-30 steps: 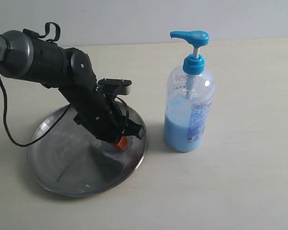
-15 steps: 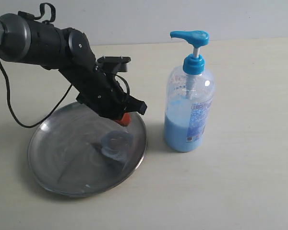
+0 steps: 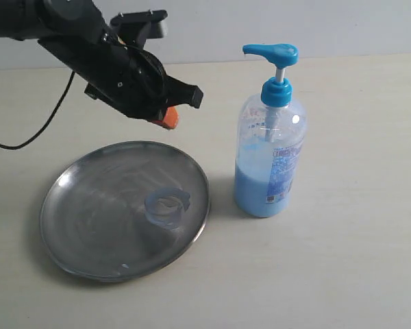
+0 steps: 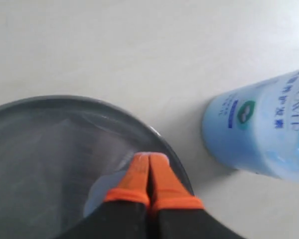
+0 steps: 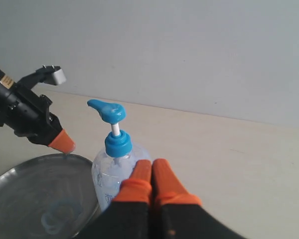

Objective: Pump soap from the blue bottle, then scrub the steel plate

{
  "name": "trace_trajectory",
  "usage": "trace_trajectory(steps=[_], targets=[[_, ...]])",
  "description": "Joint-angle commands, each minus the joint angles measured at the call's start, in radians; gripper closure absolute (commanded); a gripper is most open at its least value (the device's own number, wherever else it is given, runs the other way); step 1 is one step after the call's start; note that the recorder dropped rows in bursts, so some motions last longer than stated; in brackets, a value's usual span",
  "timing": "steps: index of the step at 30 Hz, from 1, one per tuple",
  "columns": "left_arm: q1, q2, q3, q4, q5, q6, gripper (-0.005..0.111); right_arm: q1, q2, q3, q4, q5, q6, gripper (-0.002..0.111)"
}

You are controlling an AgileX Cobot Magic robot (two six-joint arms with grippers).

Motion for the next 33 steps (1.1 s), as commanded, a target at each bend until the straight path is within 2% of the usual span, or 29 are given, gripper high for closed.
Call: trace_trajectory(steps=[1, 17, 27, 33], targets=[[0.0, -0.08, 0.012, 0.012, 0.005, -0.024, 0.107, -0.003, -0.005, 0.005, -0.005, -0.003, 0.0, 0.108], [0.0, -0.246, 0.125, 0.012, 0.003, -0.026, 0.107, -0.003, -0.005, 0.005, -0.005, -0.003, 0.0, 0.108], [0.0, -0.386, 0.27, 0.014, -0.005, -0.026, 0.107, -0.003, -0.005, 0.005, -0.005, -0.003, 0.0, 0.108], [0.0, -0.532, 0.35, 0.015, -0.005, -0.026, 0.107, -0.003, -0.005, 0.005, -0.005, -0.003, 0.0, 0.108]])
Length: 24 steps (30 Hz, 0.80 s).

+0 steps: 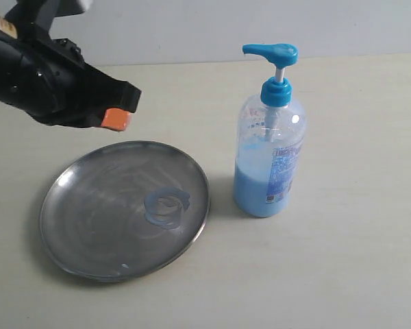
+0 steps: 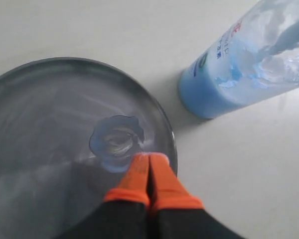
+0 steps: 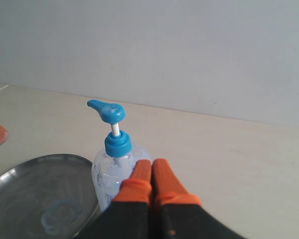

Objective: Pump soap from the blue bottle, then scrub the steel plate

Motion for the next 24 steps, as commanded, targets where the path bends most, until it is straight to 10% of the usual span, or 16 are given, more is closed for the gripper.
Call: trace_trajectory(steps=[1, 24], targets=[[0.0, -0.117, 0.055, 0.002, -0.009, 0.0, 0.107, -0.003, -0.003, 0.005, -0.005, -0.003, 0.0, 0.108], [0.0, -0.762, 0.298, 0.018, -0.049, 0.109, 0.107, -0.003, -0.003, 0.005, -0.005, -0.003, 0.0, 0.108]])
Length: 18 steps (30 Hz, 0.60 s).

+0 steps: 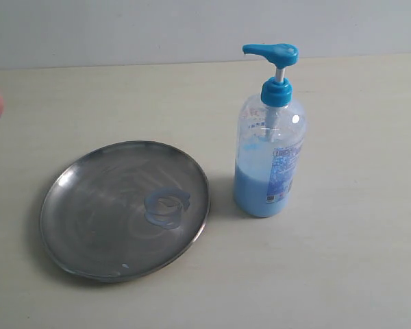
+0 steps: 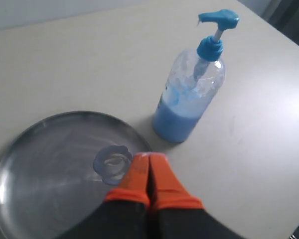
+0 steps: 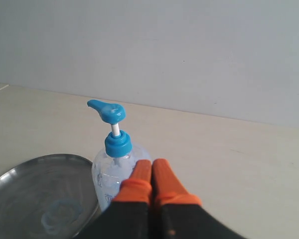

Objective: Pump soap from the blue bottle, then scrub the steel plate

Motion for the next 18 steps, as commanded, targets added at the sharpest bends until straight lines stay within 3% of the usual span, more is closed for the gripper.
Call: trace_trajectory(steps=[1, 8, 18], targets=[[0.0, -0.122, 0.043, 0.004, -0.054, 0.051, 0.107, -0.003, -0.003, 0.005, -0.005, -0.003, 0.0, 0.108], [0.0, -0.253, 0.065, -0.001, -0.066, 0.046, 0.107, -0.003, -0.003, 0.005, -0.005, -0.003, 0.0, 0.108], [0.0, -0.287, 0.065, -0.001, -0.066, 0.046, 0.107, -0.003, -0.003, 0.005, -0.005, -0.003, 0.0, 0.108]])
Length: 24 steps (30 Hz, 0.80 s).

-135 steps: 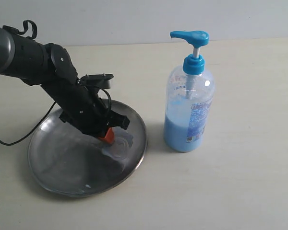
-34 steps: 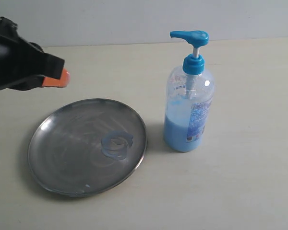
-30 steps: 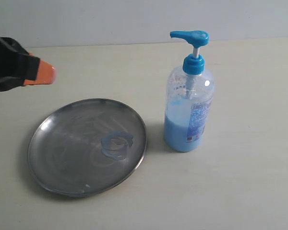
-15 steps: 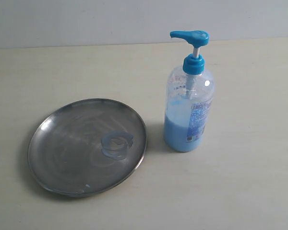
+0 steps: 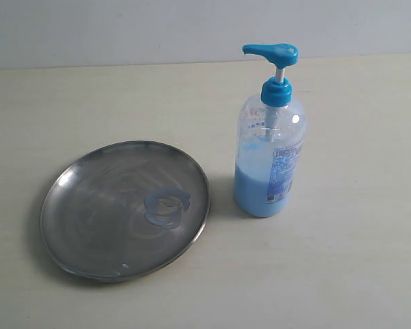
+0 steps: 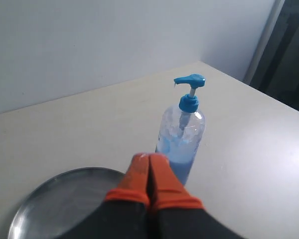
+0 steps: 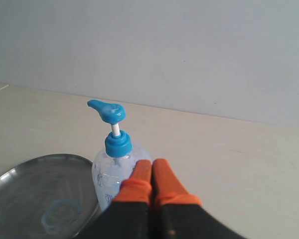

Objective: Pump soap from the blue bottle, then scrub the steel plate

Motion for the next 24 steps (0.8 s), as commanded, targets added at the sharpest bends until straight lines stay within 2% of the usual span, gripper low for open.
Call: trace_trajectory(steps=[1, 10, 12, 14, 17, 20, 24], targets=[[0.0, -0.005, 0.006, -0.003, -0.013, 0.005, 0.107, -0.003, -0.003, 0.005, -0.005, -0.003, 0.0, 0.108], [0.0, -0.005, 0.03, -0.001, -0.022, 0.005, 0.107, -0.003, -0.003, 0.005, -0.005, -0.003, 0.0, 0.108], [0.0, -0.017, 0.071, -0.001, -0.022, 0.005, 0.107, -0.003, -0.003, 0.005, -0.005, -0.013, 0.0, 0.108], [0.0, -0.067, 0.153, 0.061, -0.063, 0.005, 0.107, -0.003, -0.003, 0.005, -0.005, -0.013, 0.0, 0.108], [0.053, -0.161, 0.28, 0.081, -0.22, 0.005, 0.107, -0.003, -0.003, 0.005, -0.005, -0.011, 0.0, 0.108], [0.147, -0.265, 0.412, 0.081, -0.367, 0.0, 0.107, -0.003, -0.003, 0.005, -0.005, -0.011, 0.0, 0.108], [0.231, -0.35, 0.501, 0.081, -0.42, -0.004, 0.107, -0.003, -0.003, 0.005, -0.005, -0.011, 0.0, 0.108]])
